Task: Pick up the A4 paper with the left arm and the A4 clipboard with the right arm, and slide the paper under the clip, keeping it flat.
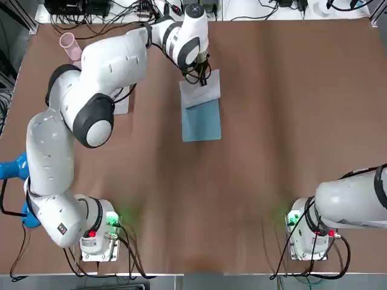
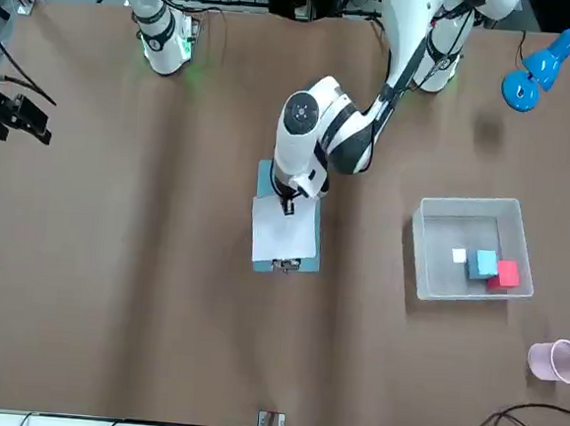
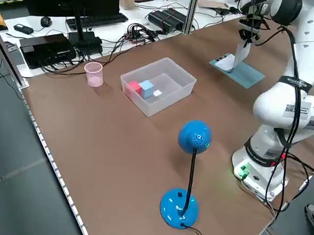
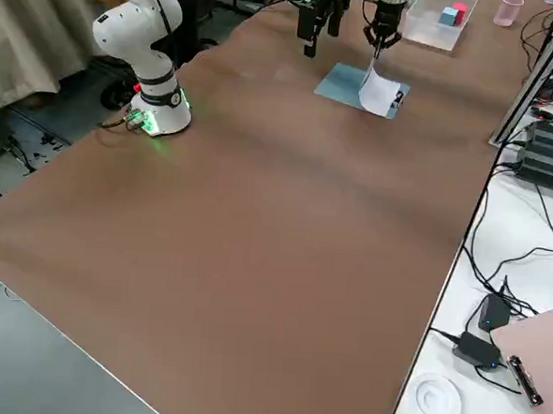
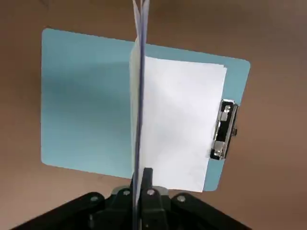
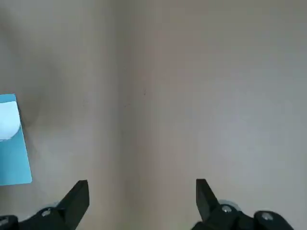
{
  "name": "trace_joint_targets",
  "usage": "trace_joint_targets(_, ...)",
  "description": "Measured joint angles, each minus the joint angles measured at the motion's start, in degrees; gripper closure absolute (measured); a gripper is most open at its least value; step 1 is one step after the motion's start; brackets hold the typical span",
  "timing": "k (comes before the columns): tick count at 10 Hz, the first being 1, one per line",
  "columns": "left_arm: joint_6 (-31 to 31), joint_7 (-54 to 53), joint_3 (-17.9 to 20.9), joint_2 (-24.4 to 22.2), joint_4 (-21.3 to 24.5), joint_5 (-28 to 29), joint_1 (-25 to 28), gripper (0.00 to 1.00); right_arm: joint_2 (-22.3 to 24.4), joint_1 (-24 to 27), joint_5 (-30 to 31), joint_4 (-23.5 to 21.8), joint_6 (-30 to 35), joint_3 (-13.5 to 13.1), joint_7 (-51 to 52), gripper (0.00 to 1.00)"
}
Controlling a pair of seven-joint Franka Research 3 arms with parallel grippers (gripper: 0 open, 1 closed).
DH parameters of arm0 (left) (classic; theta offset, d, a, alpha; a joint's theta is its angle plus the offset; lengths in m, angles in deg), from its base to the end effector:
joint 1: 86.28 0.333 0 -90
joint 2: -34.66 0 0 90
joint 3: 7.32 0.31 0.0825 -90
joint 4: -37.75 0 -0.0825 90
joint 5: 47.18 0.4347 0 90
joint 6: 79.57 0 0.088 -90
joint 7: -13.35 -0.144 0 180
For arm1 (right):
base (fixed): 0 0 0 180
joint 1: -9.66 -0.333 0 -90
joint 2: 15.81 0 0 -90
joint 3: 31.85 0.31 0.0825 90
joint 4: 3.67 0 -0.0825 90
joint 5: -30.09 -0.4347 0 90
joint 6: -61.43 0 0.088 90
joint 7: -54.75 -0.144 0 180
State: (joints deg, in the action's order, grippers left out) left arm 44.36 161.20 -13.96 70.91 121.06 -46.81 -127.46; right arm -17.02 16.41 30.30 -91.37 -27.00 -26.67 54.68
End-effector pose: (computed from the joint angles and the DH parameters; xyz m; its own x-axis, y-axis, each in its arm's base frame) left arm 0.5245 -0.5605 0.2573 -0.1950 0.9756 -0.1007 0.9808 0.1949 -0.0109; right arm 0.6086 -0.0177 0.5873 0.9996 -0.0287 -0.0083 -0.0287 -0.9996 0.0018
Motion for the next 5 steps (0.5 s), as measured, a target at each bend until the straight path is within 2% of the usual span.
trace_joint_targets(5,-0.31,-0.65,0.10,0.04,0.00,1.13,-0.65,0.99,0.00,0.00,-0.01,0.00,-0.27,0.19,-1.57,0.01)
